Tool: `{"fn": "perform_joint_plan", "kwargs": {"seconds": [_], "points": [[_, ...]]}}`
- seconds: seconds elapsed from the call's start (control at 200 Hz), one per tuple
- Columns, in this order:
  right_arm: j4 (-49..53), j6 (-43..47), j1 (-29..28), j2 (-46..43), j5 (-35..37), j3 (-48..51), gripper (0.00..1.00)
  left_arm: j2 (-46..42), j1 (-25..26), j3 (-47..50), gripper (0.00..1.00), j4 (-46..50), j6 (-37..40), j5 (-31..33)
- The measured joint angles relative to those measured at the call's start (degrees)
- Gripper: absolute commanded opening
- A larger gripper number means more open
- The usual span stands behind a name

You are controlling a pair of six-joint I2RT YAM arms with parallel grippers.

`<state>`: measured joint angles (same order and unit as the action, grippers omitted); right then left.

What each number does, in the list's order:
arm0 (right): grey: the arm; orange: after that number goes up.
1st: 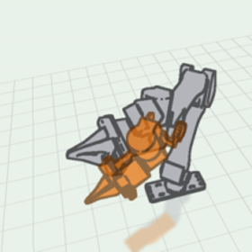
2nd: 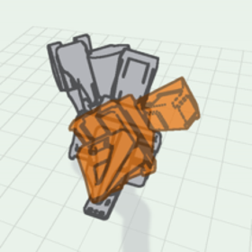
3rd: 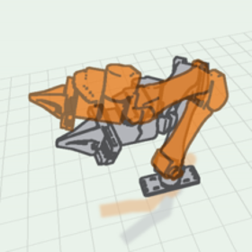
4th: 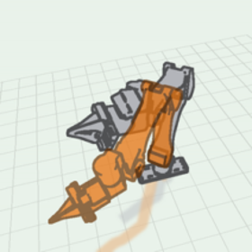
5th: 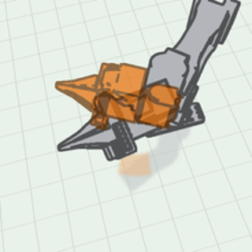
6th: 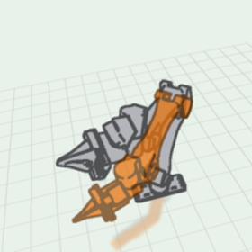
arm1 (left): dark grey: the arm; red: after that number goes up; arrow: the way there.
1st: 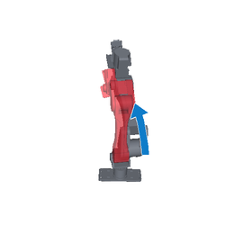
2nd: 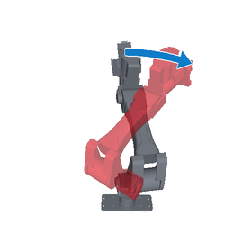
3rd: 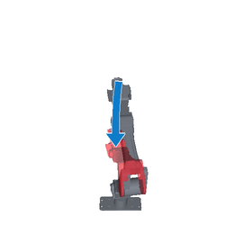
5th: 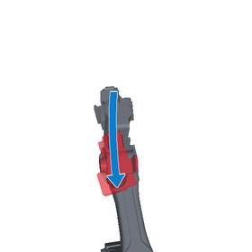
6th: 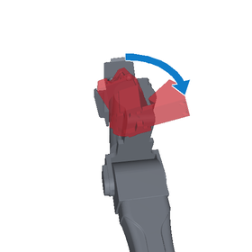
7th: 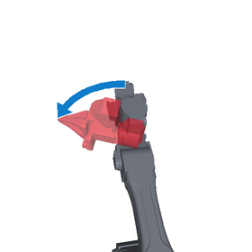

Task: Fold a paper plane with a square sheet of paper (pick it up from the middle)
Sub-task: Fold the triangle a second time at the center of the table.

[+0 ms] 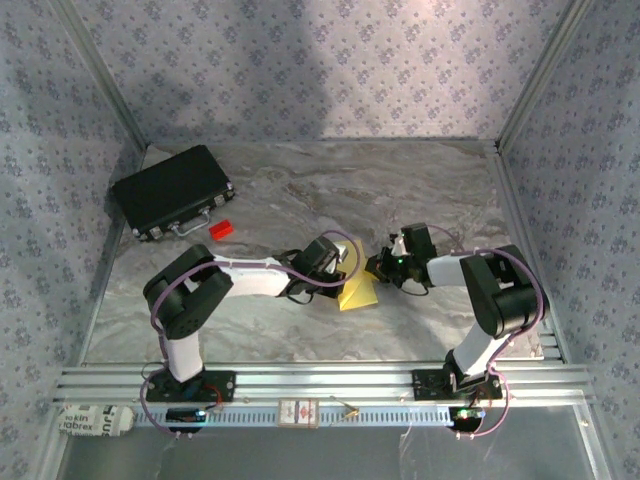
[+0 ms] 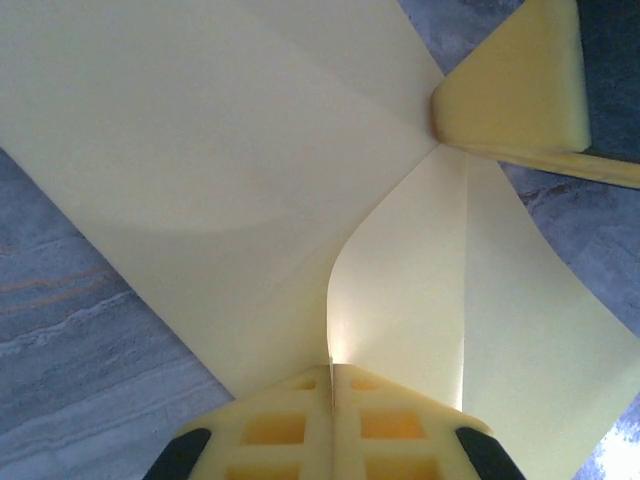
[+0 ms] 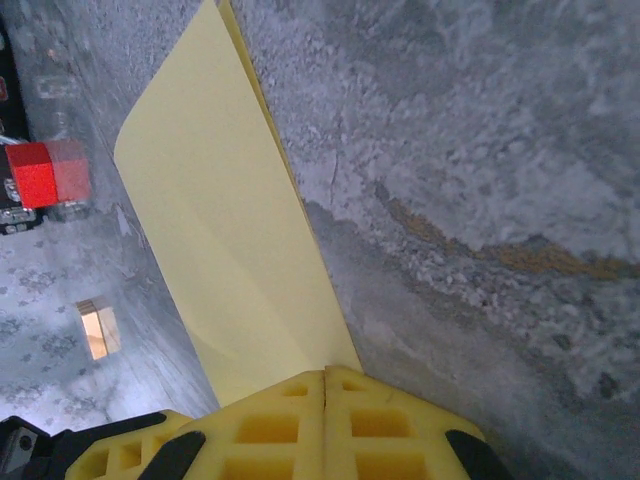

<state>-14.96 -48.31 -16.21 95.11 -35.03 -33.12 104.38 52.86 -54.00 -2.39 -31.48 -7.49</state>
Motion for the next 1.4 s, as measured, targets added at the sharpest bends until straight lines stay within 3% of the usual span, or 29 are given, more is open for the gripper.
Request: {"fn": "perform_joint_plan", "kwargs": {"seconds": [0.39, 0.74, 1.069, 1.229, 1.309, 1.399], "points": [[3.08, 0.33, -0.61, -5.03, -0.57, -0.94, 0.00, 0.00, -0.15, 0.00, 0.00, 0.04, 0.17, -0.35], [2.64, 0.28, -5.20, -4.92, -2.21, -0.74, 0.00, 0.02, -0.37, 0.00, 0.00, 0.07, 0.17, -0.72], [-0.52, 0.37, -5.29, -0.59, -2.75, 1.68, 0.00, 0.02, -0.37, 0.00, 0.01, 0.20, 0.17, -0.72], [-2.29, 0.50, -5.18, -0.59, -2.97, 2.54, 0.00, 0.02, -0.37, 0.00, 0.11, 0.20, 0.26, -0.92], [-3.23, 0.42, -5.18, -0.59, -2.99, 2.95, 0.00, -0.07, -0.37, 0.00, 0.24, 0.22, 0.28, -1.16], [-3.98, 0.04, -5.18, -0.61, -2.95, 3.26, 0.00, -1.07, -0.39, 0.00, 0.31, 0.98, -0.26, -1.38]]}}
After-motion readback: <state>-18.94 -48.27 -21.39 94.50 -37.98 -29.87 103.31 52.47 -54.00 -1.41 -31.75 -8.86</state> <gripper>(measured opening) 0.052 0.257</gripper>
